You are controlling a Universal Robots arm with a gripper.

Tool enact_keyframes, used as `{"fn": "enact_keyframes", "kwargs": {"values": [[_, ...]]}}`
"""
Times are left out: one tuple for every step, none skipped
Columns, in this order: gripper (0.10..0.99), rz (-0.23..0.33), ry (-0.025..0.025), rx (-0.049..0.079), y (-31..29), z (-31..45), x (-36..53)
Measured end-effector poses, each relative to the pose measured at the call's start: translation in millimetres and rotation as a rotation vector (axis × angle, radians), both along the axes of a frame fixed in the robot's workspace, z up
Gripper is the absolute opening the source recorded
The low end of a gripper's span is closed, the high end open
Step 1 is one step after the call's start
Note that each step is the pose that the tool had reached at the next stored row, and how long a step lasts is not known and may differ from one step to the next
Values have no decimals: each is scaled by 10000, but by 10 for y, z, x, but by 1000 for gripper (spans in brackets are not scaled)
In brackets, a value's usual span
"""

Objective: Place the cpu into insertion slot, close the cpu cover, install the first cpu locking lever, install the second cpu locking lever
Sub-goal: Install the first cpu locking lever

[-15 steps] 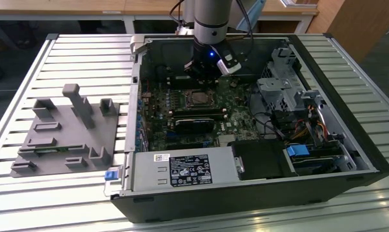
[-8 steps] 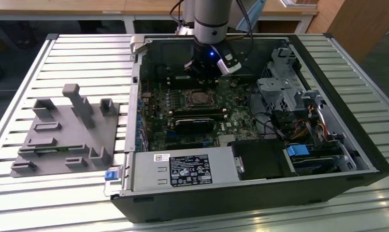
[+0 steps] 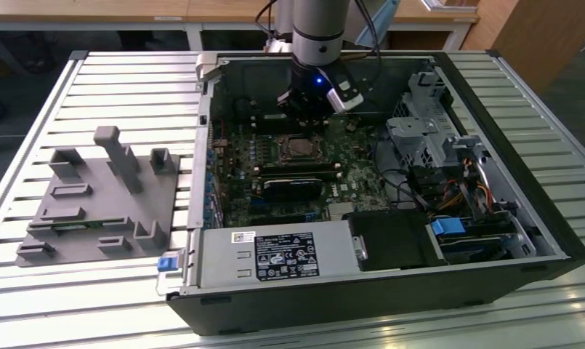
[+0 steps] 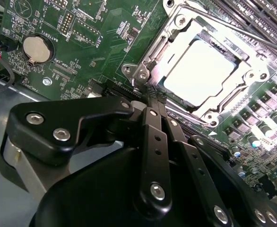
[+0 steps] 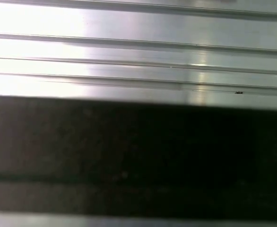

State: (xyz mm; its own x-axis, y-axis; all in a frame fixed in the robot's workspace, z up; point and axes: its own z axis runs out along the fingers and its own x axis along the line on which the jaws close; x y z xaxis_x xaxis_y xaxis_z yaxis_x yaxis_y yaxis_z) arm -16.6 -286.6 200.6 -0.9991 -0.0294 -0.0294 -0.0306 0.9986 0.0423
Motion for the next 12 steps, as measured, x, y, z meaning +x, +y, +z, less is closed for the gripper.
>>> {"fn": "enact_keyframes", "kwargs": {"values": [[106, -1, 0, -11, 0, -1, 2], [106, -3, 0, -21, 0, -1, 2], [106, -6, 1, -30, 0, -2, 3], [106, -7, 0, -37, 0, -4, 4], [106, -9, -1, -40, 0, -6, 4], [106, -10, 0, -47, 0, -8, 5], [106, -11, 0, -53, 0, -10, 5], [106, -11, 1, -56, 0, -12, 5], [106, -12, 1, -58, -1, -14, 5], [106, -12, 1, -59, -1, -17, 5], [106, -13, 0, -58, 0, -22, 5], [106, -13, 2, -58, 0, -27, 4]]}}
